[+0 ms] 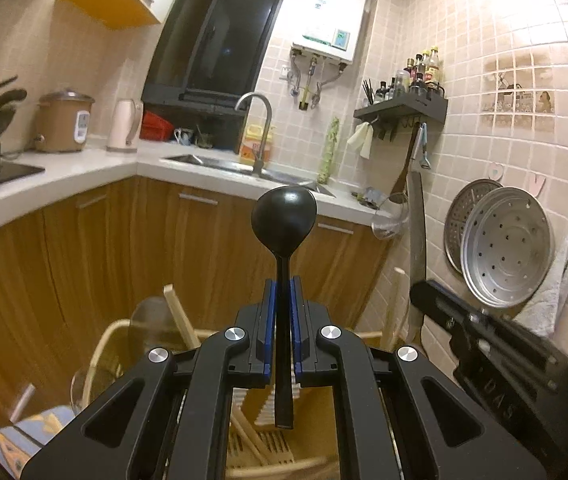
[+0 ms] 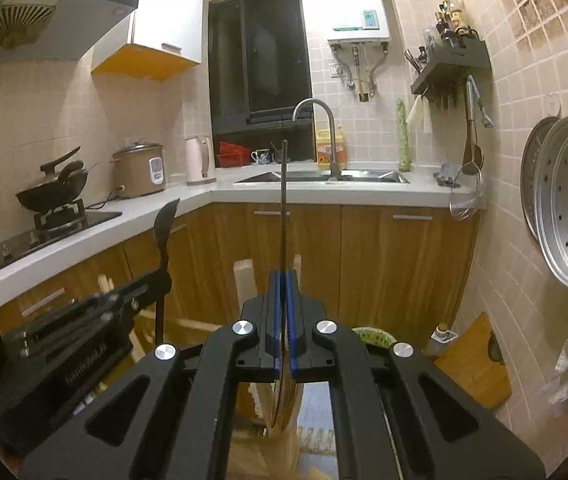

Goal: Organize utensils

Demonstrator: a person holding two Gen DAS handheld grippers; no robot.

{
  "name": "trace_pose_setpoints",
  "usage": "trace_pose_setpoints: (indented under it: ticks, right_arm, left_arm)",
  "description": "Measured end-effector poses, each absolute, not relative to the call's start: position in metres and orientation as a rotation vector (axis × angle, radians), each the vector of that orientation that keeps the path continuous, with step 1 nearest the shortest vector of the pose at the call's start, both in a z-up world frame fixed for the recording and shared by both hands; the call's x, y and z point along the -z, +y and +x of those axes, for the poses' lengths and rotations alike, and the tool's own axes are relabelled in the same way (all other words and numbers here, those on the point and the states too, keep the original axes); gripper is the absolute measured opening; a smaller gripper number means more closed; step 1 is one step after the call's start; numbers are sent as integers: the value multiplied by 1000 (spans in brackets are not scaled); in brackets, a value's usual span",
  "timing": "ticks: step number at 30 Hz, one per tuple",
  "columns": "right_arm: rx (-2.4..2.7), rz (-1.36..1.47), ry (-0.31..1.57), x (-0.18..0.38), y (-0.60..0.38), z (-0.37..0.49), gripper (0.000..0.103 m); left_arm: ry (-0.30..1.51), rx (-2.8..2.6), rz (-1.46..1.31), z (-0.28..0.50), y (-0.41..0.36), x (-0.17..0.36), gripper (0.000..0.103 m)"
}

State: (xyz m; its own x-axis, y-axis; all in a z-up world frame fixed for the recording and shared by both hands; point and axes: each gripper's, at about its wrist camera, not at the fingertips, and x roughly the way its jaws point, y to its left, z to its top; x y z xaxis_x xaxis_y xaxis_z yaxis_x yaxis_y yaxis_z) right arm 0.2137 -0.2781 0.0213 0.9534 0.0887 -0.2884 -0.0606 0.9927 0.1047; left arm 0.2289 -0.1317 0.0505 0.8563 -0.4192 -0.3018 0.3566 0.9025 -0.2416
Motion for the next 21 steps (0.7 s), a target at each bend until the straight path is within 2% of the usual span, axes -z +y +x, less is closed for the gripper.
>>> trace_pose_setpoints:
  ticks: [2,3,4,5,6,9,11,13,14,16,20,21]
  right_arm:
    - [-104,111,320,-19,-281,204,3]
    - [-113,114,332,-19,-282,200,8]
    - [-122,116,343,-19,-283,196,22]
    - [-139,119,355,-20,-285,188,32]
    - [-142,118,351,-21,-286,181,50]
    - [-130,79,324,-26,-286,153,51]
    - [-138,77,331,-30,-287,138,51]
    - [-139,65,330,-35,-285,121,53]
    - [-138,54,328,-37,-283,110,55]
    - [-133,47,317,-40,-280,92,65]
    - [-86,57,277,-40,-273,54,68]
    - [-65,58,270,-38,-271,47,68]
  left_arm:
    - [368,433,-195,224,-125,-50,7]
    - [369,440,-197,219,-121,-51,18]
    - [371,444,-195,216,-118,-52,31]
    - [373,456,-200,210,-113,-54,35]
    - [371,464,-208,204,-107,-56,38]
    - [363,470,-220,186,-91,-64,39]
    - [360,471,-228,170,-76,-70,48]
    - [351,460,-230,151,-60,-76,62]
    - [352,453,-225,144,-55,-79,64]
    - [359,441,-208,127,-45,-81,70]
    - [347,338,-178,85,-29,-73,83]
    - [329,282,-169,72,-27,-69,90]
